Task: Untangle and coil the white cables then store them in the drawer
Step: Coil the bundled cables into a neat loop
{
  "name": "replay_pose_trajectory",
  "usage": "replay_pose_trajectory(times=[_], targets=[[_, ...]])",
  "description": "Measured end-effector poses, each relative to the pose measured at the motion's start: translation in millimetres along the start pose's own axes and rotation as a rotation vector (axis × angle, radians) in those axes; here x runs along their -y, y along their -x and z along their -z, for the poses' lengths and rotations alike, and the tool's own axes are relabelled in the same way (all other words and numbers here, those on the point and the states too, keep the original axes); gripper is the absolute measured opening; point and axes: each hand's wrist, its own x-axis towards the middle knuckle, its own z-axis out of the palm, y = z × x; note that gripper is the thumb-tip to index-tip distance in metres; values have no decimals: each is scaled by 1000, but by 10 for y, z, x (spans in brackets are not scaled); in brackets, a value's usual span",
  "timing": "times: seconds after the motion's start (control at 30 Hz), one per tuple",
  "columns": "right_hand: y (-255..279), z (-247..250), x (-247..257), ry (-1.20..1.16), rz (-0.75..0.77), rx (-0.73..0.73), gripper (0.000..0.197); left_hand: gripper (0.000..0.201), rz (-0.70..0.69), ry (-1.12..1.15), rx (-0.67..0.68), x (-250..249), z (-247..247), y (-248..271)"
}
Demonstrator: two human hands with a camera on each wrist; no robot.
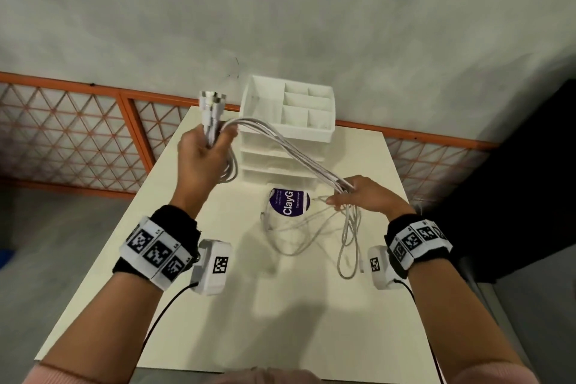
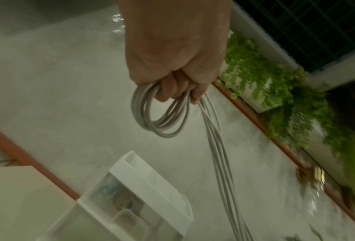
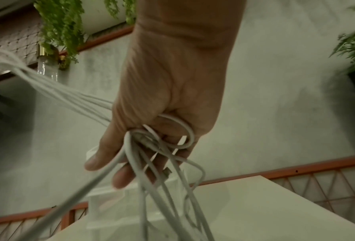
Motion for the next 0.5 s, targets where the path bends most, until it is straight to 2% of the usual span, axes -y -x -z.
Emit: replay_pose_trajectory(times=[0.1, 0.23, 0.3, 0.37, 0.43, 0.5], targets=[[58, 93, 80, -83, 40, -21, 22, 23, 77, -61, -38, 149, 111, -77], [136, 145, 180, -253, 120, -91, 23, 43, 215, -329, -1, 530, 242, -18], [155, 136, 207, -272, 148, -87, 29, 43, 313, -483, 65, 755, 286, 71], [151, 98, 217, -291, 155, -85, 33, 33, 399, -603, 191, 916, 317, 149], [116, 51, 212, -264, 148, -89, 33, 33, 484, -602, 331, 963, 322, 203], [47, -11, 176, -135, 134, -71, 34, 45, 517, -470, 367, 878, 306, 240]])
